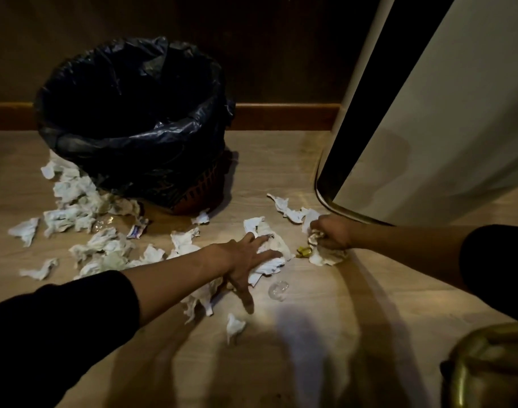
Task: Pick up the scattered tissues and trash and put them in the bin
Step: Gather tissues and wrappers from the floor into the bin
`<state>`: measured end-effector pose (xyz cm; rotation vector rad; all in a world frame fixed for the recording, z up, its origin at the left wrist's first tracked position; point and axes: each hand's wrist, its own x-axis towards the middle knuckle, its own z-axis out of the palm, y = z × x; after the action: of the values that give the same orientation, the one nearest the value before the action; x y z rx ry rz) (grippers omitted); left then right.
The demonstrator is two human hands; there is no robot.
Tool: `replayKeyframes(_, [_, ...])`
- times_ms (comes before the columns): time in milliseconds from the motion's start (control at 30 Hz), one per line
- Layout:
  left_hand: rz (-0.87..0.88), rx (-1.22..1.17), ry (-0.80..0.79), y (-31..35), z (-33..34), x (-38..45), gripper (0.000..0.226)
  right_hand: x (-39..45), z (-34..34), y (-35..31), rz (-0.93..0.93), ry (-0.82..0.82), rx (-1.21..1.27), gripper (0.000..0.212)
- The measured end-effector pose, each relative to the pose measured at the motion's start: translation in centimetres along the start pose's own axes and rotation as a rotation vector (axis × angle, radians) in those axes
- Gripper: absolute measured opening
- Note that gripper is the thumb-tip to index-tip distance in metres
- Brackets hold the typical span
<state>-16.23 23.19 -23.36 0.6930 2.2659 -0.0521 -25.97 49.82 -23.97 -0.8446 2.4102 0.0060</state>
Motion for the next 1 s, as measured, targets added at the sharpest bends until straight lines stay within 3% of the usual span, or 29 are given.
replayKeyframes(67, [-0.001, 0.027, -0.040, -0.3, 0.6, -1.0, 0.146, 1.2, -0.8, -0.7, 0.022, 0.086, -0.006, 0.011])
replayKeyframes(100, [-0.003, 0.039, -0.052, -0.4, 0.8, -1.5, 0.148, 1.9, -1.2, -1.1, 0.043, 0.138, -0.006, 0.016])
replayKeyframes(200, [0.002, 0.088, -0.055, -1.1, 1.9, -3.1, 0.152, 4.0, -2.1, -2.3, 0.127, 0.202, 0.046, 0.053])
replayKeyframes(267, [0.005, 0.134, -0.011, -1.5, 3.0, -4.0, 0.147, 5.4, -2.3, -2.7, 0.122, 0.120, 0.061, 0.083])
replayKeyframes(333, [0.008, 0.183, 0.078, -1.9, 4.5, -4.7, 0.134, 6.9, -2.1, -2.8, 0.090, 0.024, 0.000, 0.093])
replayKeyframes(467, [0.020, 0.026, 0.282, -2.9, 6.9, -5.3, 0.095, 7.8, -1.8, -3.9, 0.106, -0.033, -0.038, 0.059])
replayKeyframes(600, [0.008, -0.114, 0.333, -3.7, 7.4, -6.4, 0.055, 7.2, -2.4, -4.2, 0.033, 0.022, -0.065, 0.015])
replayKeyframes(700, [-0.049, -0.266, 0.418, -4.3, 7.5, -7.4, 0.039, 6.9, -2.6, -4.3, -0.081, 0.147, -0.010, 0.045])
replayKeyframes(800, [-0.163, -0.386, 0.541, -5.1, 7.3, -8.6, 0.044, 7.0, -2.4, -5.4, -0.267, 0.137, -0.038, 0.071])
replayKeyframes(900, [-0.286, -0.369, 0.640, -6.0, 7.4, -10.0, 0.057, 7.7, -1.7, -7.3, -0.336, 0.005, -0.108, 0.064])
replayKeyframes(1000, [-0.443, -0.251, 0.621, -6.8, 8.4, -11.0, 0.061, 8.6, -2.0, -9.1, -0.293, -0.078, -0.156, 0.051])
